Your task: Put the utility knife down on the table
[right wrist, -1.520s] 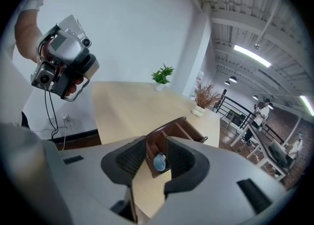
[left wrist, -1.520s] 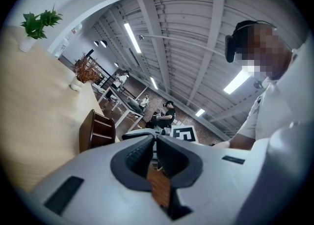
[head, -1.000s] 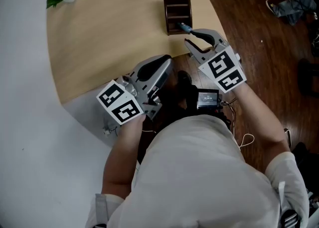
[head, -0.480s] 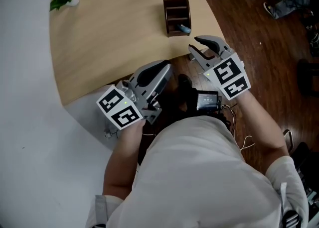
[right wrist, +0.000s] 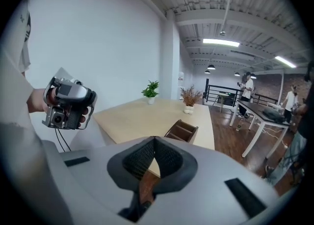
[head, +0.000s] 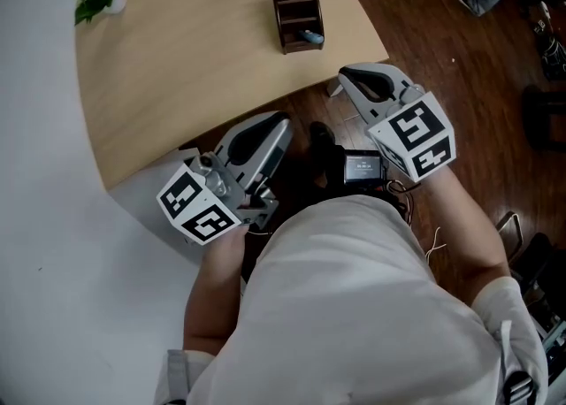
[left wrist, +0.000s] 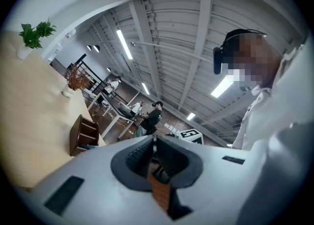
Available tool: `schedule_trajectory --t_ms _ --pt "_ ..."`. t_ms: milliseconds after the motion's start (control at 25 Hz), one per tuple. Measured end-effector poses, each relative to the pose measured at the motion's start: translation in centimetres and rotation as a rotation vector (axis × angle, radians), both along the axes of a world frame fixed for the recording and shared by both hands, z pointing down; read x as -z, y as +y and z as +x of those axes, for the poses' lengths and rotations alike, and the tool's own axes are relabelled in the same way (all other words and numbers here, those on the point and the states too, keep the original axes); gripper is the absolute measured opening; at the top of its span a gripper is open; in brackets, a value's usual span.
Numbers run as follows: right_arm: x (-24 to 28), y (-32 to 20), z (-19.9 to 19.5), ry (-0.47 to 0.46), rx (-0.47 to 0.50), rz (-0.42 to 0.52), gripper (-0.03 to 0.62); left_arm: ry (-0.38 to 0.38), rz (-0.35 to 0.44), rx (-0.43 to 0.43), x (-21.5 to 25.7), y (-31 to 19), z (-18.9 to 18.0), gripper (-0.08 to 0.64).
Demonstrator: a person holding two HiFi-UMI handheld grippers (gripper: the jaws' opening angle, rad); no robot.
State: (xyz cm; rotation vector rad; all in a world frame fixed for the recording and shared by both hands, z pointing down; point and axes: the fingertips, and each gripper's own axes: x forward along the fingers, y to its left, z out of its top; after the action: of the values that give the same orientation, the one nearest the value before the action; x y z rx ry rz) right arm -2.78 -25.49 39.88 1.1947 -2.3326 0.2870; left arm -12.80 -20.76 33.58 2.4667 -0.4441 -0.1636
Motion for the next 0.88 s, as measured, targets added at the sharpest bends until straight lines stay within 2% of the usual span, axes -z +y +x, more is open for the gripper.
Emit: schedule_trajectory --t_ms 360,880 --pt "2.1 3.3 1.4 -0.144 -0.074 -0.034 0.002 0.012 0.019 -0.014 1.1 1.7 -0.3 0.005" --pt "4.9 6.5 2.1 -0.221 -0.129 -0.018 0.002 0.036 0.04 -0.037 2.5 4.1 -1.6 0.005"
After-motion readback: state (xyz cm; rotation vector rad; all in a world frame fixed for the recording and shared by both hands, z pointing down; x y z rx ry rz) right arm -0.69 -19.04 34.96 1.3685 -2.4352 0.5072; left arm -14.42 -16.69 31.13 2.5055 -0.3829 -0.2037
